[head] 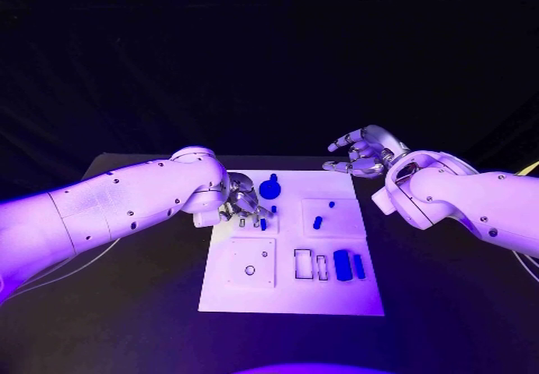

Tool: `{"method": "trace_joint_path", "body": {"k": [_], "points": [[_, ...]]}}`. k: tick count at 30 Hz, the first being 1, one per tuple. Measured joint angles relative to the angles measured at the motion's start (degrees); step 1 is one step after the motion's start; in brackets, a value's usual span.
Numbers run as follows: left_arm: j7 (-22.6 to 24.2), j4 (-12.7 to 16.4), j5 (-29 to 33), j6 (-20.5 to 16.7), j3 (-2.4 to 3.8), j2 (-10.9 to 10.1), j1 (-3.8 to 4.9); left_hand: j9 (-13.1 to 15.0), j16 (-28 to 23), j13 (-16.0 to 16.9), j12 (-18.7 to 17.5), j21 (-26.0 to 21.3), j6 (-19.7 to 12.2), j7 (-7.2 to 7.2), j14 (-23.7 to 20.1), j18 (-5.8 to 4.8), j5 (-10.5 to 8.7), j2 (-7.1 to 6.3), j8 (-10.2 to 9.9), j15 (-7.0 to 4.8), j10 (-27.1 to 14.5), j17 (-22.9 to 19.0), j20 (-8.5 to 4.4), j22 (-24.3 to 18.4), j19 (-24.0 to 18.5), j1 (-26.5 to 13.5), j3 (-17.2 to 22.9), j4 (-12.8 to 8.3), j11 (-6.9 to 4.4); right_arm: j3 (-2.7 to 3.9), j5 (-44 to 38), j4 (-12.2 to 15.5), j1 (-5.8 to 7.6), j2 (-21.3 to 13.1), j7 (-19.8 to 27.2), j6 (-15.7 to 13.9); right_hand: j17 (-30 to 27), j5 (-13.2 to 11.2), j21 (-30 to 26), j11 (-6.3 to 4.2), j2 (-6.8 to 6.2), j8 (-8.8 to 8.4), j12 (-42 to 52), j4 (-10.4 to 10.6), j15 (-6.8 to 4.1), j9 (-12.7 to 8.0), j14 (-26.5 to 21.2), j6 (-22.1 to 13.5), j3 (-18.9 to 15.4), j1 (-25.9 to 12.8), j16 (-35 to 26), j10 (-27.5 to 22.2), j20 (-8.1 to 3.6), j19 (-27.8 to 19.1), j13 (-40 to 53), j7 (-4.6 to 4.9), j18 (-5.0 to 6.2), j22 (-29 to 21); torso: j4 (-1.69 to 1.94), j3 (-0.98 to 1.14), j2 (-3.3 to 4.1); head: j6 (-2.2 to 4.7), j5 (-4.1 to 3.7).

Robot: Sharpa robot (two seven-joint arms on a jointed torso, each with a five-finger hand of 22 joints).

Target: Assemble the parts on the task board

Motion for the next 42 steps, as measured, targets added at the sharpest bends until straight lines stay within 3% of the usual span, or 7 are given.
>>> {"method": "trace_joint_path", "body": {"k": [16, 26, 33, 42], "points": [[0.05, -0.16, 1.13, 0.82, -0.46, 0.22, -0.04, 0.28, 0.00, 0.00, 0.00, 0.65, 0.00, 0.00, 0.00, 0.00, 0.00, 0.04, 0.00, 0.00, 0.00, 0.00, 0.00, 0.21, 0.00, 0.05, 0.00, 0.00, 0.00, -0.01, 0.00, -0.05, 0.00, 0.13, -0.01, 0.16, 0.00, 0.00, 0.00, 0.00, 0.00, 0.00, 0.00, 0.00, 0.00, 0.00, 0.00, 0.00, 0.00, 0.00, 0.00, -0.02, 0.00, 0.00, 0.00, 0.00, 0.00, 0.00, 0.01, 0.00, -0.02, -0.13, -0.16], [0.14, -0.17, 1.59, 0.72, -0.49, 0.20, -0.04, 0.89, 0.00, 0.00, 0.00, 0.65, 0.00, 0.00, 0.00, -0.01, 0.00, 1.76, 0.00, 0.00, 0.00, 0.00, 0.00, 0.39, 0.01, 1.79, 0.00, 0.00, 0.00, -0.01, 0.00, -0.10, 0.00, 0.24, -0.14, 0.42, 0.00, 0.00, -0.88, 0.00, 0.00, 0.00, 0.00, 0.00, 0.00, 0.00, 0.00, 0.01, 0.00, 0.00, -0.01, 0.00, 0.00, 0.00, 0.00, -0.01, 0.00, 0.00, 0.05, 0.01, 0.01, -0.25, -0.21], [0.19, -0.17, 2.05, 0.66, -0.50, 0.19, -0.04, 1.91, 0.00, 0.00, 0.00, 0.66, -0.02, -0.02, 0.00, -0.01, 0.00, 2.94, 0.00, 0.00, -0.02, 0.00, 0.00, 0.98, 0.01, 5.90, 0.02, 0.00, -0.02, -0.01, -0.01, -0.14, 0.00, 0.26, -0.22, 0.57, 0.00, 0.00, -0.88, 0.00, 0.00, 0.00, 0.00, 0.00, 0.00, 0.00, 0.00, 0.01, 0.00, 0.00, -0.01, 0.00, 0.00, 0.00, 0.00, -0.01, -0.01, 0.00, 0.02, 0.01, 0.03, -0.36, -0.18], [0.21, -0.27, 2.25, 0.84, -0.50, 0.19, -0.04, 1.94, 0.00, 0.00, 0.00, 0.66, -0.03, -0.02, 0.00, -0.01, 0.00, 2.71, 0.00, -0.01, -0.02, 0.00, 0.00, 1.02, 0.01, 6.71, 0.02, 0.00, -0.02, -0.01, -0.01, -0.15, 0.00, 0.27, -0.26, 0.69, 0.00, 0.00, -0.88, 0.00, 0.00, 0.01, 0.00, 0.00, 0.00, 0.00, 0.00, 0.02, 0.00, -0.01, -0.10, -0.02, 0.00, 0.00, 0.00, -0.02, -0.01, 0.00, 0.02, 0.03, 0.04, -0.51, -0.26]]}}
